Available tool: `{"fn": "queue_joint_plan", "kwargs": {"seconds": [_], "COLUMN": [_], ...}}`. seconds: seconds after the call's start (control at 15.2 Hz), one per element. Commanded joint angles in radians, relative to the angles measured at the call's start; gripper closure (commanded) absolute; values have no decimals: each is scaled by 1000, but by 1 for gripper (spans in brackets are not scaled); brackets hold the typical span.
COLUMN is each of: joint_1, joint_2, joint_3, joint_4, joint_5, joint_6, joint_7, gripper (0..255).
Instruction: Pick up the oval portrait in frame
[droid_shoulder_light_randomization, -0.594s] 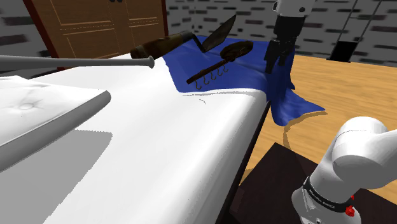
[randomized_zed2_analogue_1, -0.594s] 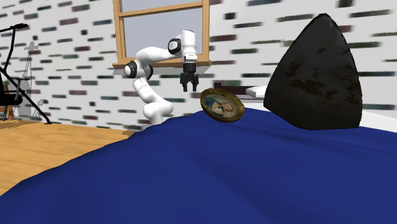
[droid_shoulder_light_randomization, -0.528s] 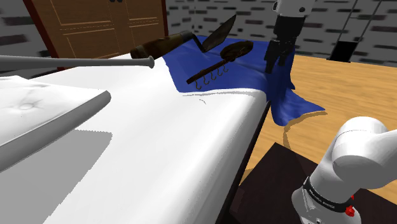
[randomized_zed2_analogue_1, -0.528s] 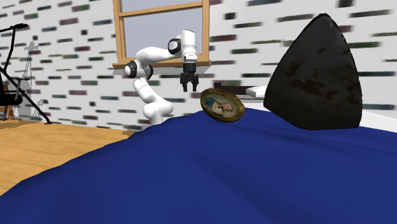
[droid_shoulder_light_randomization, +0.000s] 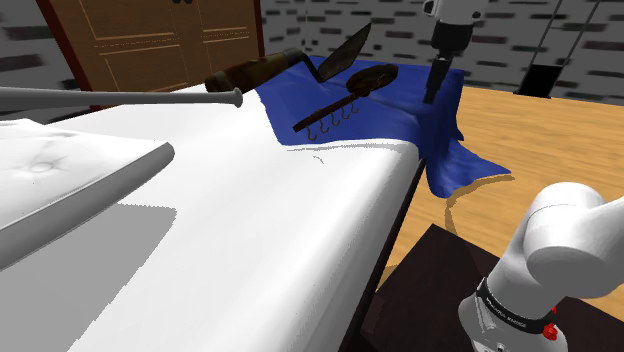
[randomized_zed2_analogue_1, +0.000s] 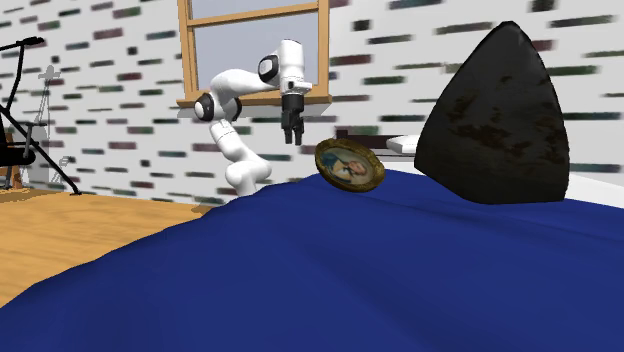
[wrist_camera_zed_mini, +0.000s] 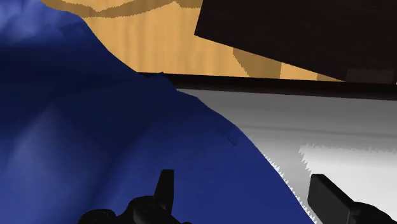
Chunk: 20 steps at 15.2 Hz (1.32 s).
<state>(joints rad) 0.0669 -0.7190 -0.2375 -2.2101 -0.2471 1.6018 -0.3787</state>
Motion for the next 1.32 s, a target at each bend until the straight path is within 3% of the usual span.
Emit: {"fn": "queue_joint_plan", "kwargs": {"seconds": [0.0,0.33,0.66,0.99,1.25], "joint_1": [19,76,146,218,253], "joint_2": [29,147,291,464,626], "joint_3": [-44,-159,-272,-386,-466], "joint_4": [16,116,249,412,564], "joint_5": [-37,-92,-90,-18,102], "joint_6": [38,125,211,282,318], "joint_7": [-109,-370,-635,-914,-1155], "gripper": [0,0,0,0,0]}}
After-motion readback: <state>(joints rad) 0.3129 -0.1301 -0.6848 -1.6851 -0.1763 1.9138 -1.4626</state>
